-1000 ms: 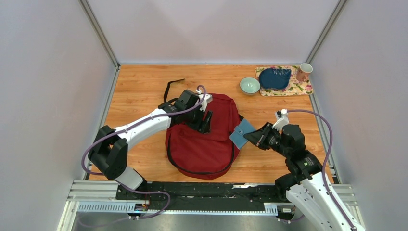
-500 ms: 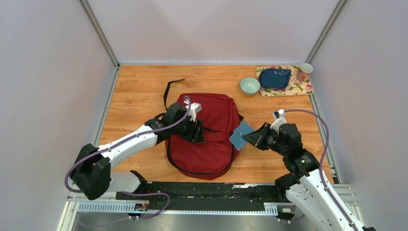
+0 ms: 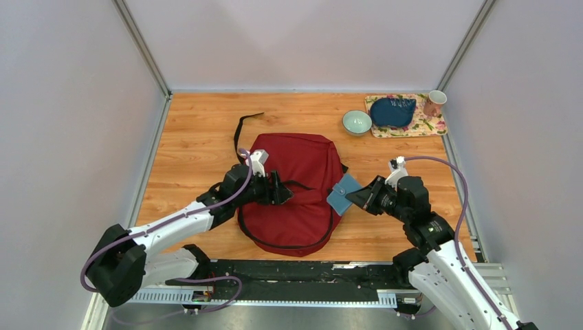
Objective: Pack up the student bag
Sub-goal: Place the book in the student bag.
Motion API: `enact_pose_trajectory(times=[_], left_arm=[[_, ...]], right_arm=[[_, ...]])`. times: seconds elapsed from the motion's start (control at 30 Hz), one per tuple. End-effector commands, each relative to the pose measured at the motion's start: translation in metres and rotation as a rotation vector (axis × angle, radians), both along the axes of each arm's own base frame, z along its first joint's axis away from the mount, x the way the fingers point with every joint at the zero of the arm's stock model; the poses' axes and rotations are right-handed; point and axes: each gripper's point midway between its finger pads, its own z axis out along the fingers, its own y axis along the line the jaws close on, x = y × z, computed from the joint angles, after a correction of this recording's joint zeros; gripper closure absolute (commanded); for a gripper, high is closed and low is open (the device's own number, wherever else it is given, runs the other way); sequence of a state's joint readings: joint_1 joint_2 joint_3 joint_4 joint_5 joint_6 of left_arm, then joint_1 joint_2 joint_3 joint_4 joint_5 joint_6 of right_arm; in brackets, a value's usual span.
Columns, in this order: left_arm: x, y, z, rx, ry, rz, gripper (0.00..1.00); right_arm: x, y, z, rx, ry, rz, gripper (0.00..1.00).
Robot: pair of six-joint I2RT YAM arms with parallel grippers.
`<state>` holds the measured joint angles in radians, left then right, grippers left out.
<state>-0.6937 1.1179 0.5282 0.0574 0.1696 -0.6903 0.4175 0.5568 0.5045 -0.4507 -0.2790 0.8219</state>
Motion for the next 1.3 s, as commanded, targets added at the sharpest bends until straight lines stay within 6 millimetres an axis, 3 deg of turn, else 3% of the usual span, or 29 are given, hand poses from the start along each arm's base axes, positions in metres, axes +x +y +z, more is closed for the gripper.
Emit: enact_pose_trajectory(times=[0.0, 0.2, 0.47, 0.63, 0.9, 1.27], left_arm=[[0.026, -0.012, 0.049, -0.171, -0.146, 0.077, 0.23], [0.037, -0.010, 0.059, -0.248, -0.182, 0.138, 0.20], [0.041, 0.000, 0.044, -0.345, -0.117, 0.210, 0.19], [0.043, -0.003, 0.056, -0.422, -0.123, 0.213, 0.19], [0.028, -0.013, 0.044, -0.473, 0.065, 0.199, 0.19], [0.007, -0.011, 0.023, -0.460, 0.197, 0.250, 0.18]], right_arm=[[0.005, 0.005, 0.015, 0.039, -0.056, 0.009, 1.00], [0.004, 0.005, 0.014, 0.050, -0.049, 0.007, 1.00], [0.000, 0.015, 0.013, 0.111, -0.028, 0.047, 1.00], [-0.001, 0.027, 0.016, 0.191, -0.002, 0.083, 1.00], [0.005, 0.024, 0.012, 0.227, 0.003, 0.025, 1.00], [0.007, 0.025, 0.006, 0.219, 0.019, 0.022, 1.00]])
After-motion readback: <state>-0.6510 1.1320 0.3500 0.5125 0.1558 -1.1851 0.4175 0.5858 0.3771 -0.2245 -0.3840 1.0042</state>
